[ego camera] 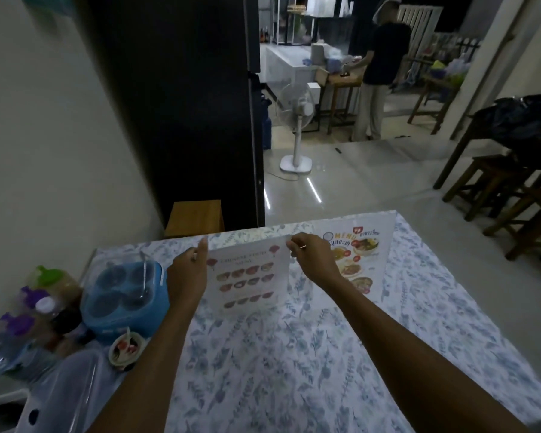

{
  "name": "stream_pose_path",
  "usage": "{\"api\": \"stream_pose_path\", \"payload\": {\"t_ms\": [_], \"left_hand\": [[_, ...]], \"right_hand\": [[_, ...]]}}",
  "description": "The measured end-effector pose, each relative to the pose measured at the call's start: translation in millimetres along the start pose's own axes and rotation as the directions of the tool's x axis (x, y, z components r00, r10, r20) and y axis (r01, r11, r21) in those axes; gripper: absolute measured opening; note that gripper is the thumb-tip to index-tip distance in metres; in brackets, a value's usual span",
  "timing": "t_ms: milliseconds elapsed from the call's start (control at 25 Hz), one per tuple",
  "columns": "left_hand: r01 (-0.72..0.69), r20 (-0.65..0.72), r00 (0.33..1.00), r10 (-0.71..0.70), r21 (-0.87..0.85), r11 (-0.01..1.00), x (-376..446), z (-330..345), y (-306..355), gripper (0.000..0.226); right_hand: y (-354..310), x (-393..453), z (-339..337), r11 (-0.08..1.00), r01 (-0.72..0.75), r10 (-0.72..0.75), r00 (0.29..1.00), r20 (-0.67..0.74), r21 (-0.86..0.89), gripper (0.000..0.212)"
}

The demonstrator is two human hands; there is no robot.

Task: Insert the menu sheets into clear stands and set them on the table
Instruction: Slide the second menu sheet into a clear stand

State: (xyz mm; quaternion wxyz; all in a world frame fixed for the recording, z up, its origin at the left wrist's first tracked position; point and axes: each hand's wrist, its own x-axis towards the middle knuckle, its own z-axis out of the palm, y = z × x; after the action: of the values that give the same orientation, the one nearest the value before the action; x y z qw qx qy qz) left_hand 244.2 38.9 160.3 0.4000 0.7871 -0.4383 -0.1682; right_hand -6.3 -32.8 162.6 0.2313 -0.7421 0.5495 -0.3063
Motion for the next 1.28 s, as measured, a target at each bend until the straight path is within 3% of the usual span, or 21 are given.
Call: {"api": "stream_pose_path", "payload": {"t_ms": [480,640,760,800,840,920,1000,1200,1280], "left_hand": [[0.072,-0.039,0.997,-0.071,0.021,0.997,56,22,2,0.062],[-0.215,-0.061,0.972,0.226,0.149,0.965,66,19,3,0.041],[-0.549,0.163,0.833,0.528,0.356,0.756,70,14,-2,0.004],[-0.601,0.223,0.798,0.560,0.357,0.715,71,13,-5,0.008],[-0.600,0.263,0.799,0.541,0.295,0.744,70,10,-4,0.002],[-0.517,0.295,0.840,0.456,0.175,0.838,67,7,2,0.025],[-0.515,0.273,0.846,0.457,0.196,0.835,66,8,4,0.036],[-0.677,0.022,0.705,0.709,0.322,0.662,52,21,33,0.020],[-0.750,0.027,0.629,0.777,0.285,0.597,41,38,51,0.016]], "right_hand": [[-1,56,32,0.984,-0.116,0.115,0.993,-0.017,-0.132,0.029],[-8,63,23,0.973,-0.103,0.115,0.992,0.045,-0.208,0.031],[-8,66,17,0.978,-0.105,0.126,0.986,0.112,-0.178,0.025],[-8,66,16,0.983,-0.110,0.131,0.982,0.136,-0.148,0.020],[-10,62,13,0.985,-0.122,0.140,0.979,0.151,-0.122,0.022],[-10,56,4,0.987,-0.139,0.150,0.977,0.154,-0.080,0.036],[-7,50,-7,0.991,-0.127,0.131,0.984,0.121,-0.045,0.038],[10,34,-48,0.985,-0.134,0.129,0.990,0.056,0.112,0.027],[16,27,-67,0.969,-0.150,0.151,0.988,0.008,0.196,0.023]]}}
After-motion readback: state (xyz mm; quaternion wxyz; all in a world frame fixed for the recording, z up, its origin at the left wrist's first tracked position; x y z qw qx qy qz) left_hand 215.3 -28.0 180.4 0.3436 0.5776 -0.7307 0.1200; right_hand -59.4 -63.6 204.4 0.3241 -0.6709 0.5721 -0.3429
